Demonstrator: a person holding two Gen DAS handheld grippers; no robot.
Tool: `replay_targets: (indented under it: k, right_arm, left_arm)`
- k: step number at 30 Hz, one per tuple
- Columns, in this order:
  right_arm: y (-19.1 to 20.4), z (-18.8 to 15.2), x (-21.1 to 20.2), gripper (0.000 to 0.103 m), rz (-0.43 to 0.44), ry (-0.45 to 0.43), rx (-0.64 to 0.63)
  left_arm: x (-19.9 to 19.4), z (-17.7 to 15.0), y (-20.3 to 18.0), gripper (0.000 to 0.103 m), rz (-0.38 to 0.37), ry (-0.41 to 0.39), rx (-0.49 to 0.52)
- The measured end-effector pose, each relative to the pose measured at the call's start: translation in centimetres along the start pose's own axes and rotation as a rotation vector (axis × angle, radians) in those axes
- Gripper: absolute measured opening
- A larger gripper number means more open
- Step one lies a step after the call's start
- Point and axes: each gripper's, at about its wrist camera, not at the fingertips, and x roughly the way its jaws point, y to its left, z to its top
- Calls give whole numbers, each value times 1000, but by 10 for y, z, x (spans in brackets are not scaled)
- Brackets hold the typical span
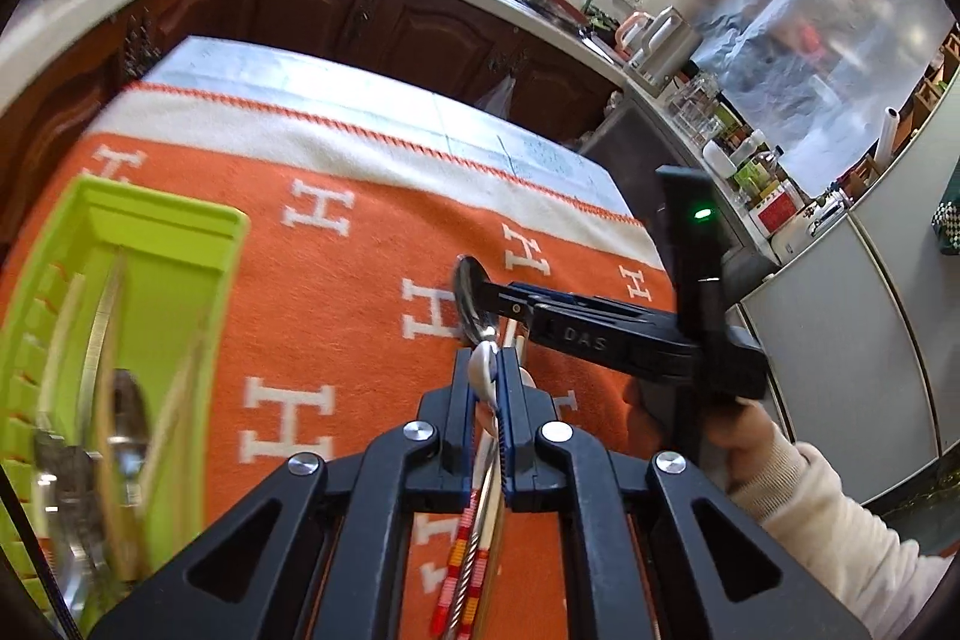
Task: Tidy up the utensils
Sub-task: 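Carry both spoons into the green tray and open both tools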
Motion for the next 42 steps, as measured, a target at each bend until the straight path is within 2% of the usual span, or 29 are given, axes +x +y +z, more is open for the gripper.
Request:
replay_targets:
  k: [6,7,10,14,19,24,31,34,42]
  right_arm:
    - [11,1,13,34,7,-24,-147]
    - [14,-2,12,31,10,-26,-159]
    - [18,-5,13,12,39,-25,-179]
    - [21,-11,3,2,56,-69,-156]
    - [26,-24,-27,2,76,-136,-101]
    - [40,-38,-71,2,128,-213,-71]
    - [85,-44,-134,2,174,-301,-73]
    - [117,-45,-152,2,193,-327,-73]
    - [177,-44,-156,1,221,-334,16]
  left_arm:
    - [-65,11,10,4,80,-74,17]
    - [-73,13,11,4,94,-82,21]
    - [-103,17,17,4,170,-101,34]
    - [-132,16,29,4,286,-95,33]
    - [-154,9,39,4,484,-62,72]
    - [-161,3,43,4,592,-39,86]
    - [-157,-17,20,4,689,9,213]
    - [-153,-28,14,4,701,38,251]
    - [-153,-53,6,4,732,108,308]
